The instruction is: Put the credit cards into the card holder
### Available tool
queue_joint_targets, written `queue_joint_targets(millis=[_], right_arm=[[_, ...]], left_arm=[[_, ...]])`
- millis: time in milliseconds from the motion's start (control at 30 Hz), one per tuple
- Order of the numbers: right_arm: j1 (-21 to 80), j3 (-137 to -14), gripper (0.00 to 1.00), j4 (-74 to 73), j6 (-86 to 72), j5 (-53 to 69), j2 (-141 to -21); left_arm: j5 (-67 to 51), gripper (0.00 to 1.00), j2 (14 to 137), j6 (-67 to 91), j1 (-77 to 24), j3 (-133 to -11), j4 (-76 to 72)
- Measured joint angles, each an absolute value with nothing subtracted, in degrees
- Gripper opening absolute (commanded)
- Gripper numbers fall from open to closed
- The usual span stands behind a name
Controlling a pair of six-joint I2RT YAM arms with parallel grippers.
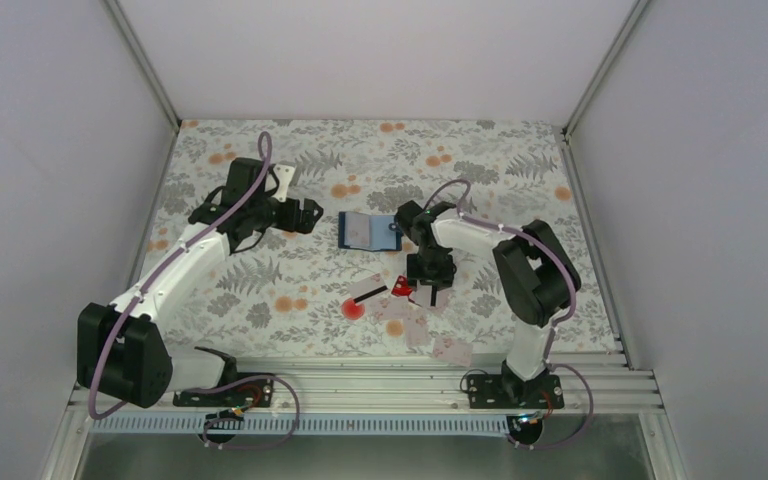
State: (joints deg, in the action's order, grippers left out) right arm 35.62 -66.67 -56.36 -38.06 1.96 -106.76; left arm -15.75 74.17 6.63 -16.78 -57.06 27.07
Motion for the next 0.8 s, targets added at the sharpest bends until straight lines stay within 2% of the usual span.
queue_joint_targets(millis=[800], right_arm=[[40.12, -65.91, 0.53, -54.85, -26.48, 5.06, -105.01]], left_arm=[[-16.38, 0.98, 74.89, 6.63, -16.78, -56.25, 25.34]])
